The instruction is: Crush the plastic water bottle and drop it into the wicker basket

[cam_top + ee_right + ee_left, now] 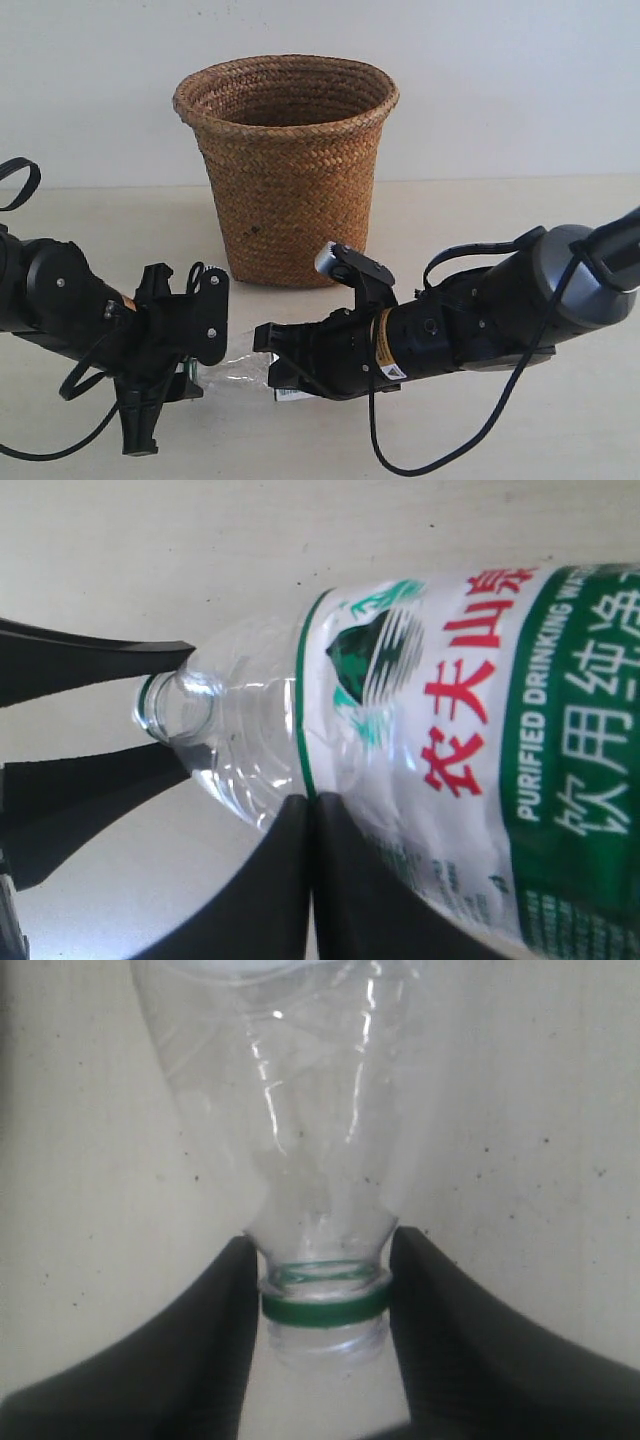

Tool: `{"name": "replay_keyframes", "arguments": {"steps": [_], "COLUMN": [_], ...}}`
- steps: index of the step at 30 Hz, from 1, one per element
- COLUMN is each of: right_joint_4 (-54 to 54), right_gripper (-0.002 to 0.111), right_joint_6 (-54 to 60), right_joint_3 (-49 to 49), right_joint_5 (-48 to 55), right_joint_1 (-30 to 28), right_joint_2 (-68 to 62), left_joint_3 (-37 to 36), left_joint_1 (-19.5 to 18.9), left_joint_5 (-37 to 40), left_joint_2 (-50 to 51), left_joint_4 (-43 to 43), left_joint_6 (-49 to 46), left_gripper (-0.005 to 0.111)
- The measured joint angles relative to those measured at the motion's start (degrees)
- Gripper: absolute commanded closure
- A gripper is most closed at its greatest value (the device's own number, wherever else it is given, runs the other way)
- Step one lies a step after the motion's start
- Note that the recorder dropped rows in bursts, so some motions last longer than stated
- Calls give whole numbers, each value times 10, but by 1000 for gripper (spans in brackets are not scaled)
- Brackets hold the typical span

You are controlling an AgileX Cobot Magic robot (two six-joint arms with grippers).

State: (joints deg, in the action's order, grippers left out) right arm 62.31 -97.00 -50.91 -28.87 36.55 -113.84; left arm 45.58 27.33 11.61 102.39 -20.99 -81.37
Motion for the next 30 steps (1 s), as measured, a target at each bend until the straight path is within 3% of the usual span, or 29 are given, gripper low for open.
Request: {"name": "replay_keyframes", "arguments": {"steps": [30], "right_joint_4": [13], "right_gripper": [107], "right_joint_6": [-35], "right_joint_3": [-23], "right_joint_5": [13], "right_joint_1": [0], "right_joint_2": [-31], "left_joint_3": [0], "left_joint_1": [0], "left_joint_5": [-4], "left_joint_2": [0], "left_joint_4": [2], "left_joint_6": [-2], "left_gripper": [103]}}
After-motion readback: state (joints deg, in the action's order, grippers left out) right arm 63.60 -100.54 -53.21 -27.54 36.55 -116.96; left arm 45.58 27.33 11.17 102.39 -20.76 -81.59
